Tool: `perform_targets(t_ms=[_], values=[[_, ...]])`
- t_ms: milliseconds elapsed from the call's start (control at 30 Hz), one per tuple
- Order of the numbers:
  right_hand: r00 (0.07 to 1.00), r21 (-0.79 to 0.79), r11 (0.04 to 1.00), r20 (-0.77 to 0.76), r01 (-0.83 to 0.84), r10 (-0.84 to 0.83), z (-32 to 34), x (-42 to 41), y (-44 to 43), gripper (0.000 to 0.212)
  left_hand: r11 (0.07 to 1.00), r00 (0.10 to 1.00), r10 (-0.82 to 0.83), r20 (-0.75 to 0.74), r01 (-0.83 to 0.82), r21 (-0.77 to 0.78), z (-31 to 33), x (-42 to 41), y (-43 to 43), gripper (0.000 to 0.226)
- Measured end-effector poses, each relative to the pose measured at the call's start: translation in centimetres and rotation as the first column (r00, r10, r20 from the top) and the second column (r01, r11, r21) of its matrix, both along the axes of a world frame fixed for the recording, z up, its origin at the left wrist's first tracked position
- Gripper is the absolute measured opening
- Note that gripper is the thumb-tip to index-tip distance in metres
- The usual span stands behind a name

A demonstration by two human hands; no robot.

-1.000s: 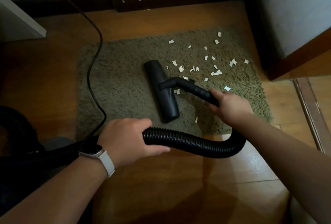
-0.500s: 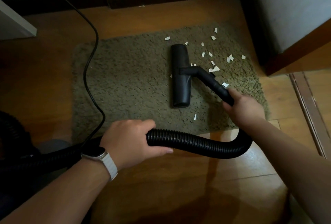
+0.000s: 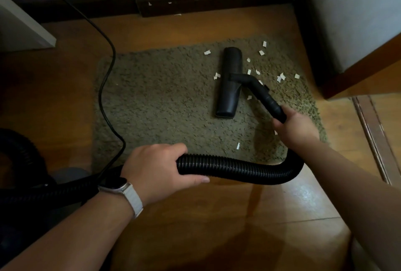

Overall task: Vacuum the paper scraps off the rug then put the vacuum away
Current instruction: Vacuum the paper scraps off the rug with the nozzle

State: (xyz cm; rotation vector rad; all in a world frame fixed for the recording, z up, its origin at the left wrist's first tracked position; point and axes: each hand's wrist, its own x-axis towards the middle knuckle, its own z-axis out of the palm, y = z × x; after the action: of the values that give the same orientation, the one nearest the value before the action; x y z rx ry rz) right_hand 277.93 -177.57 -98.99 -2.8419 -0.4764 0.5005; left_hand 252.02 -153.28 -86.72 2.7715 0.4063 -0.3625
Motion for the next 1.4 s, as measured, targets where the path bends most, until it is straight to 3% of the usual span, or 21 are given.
perform_targets(t_ms=[167,300,667,833,1067,1267,1400], values=[[0.993,0.026,0.995,-0.067,-0.092,0.094,-0.5,-0.8,0.9,0.026,1.000,1.000,-0.002,-0.015,0.002,0.007,-0.2,0.1,0.1,0.067],[0.980,0.012,0.980,-0.023,-0.199,0.199,-0.4,-1.5,1.9,0.028,1.000,0.999,0.010,-0.046,-0.009,0.009,-0.3,-0.1,0.0,0.072],[0.997,0.054,0.996,-0.023,0.069,-0.068,-0.3,0.5,-0.6,0.020,0.999,1.000,0.009,0.022,-0.010,0.054,0.0,0.7,-0.1,0.069],[0.999,0.041,0.999,-0.051,-0.008,0.010,-0.6,0.0,-0.6,0.023,0.999,0.999,-0.006,0.032,0.005,0.045,0.0,0.8,-0.3,0.062],[0.969,0.019,0.971,-0.071,-0.237,0.238,0.0,-1.2,1.3,0.026,0.999,1.000,-0.019,-0.014,0.019,0.042,-0.1,0.5,-0.3,0.068],[0.989,0.053,0.988,-0.021,-0.145,0.146,-0.1,0.0,2.1,0.030,0.999,1.000,0.019,-0.004,-0.019,0.035,0.4,0.4,0.1,0.074],[0.993,0.034,0.993,-0.043,-0.109,0.111,0.4,2.0,3.4,0.022,0.998,0.998,0.059,0.008,-0.059,0.019,0.8,0.5,0.2,0.075]])
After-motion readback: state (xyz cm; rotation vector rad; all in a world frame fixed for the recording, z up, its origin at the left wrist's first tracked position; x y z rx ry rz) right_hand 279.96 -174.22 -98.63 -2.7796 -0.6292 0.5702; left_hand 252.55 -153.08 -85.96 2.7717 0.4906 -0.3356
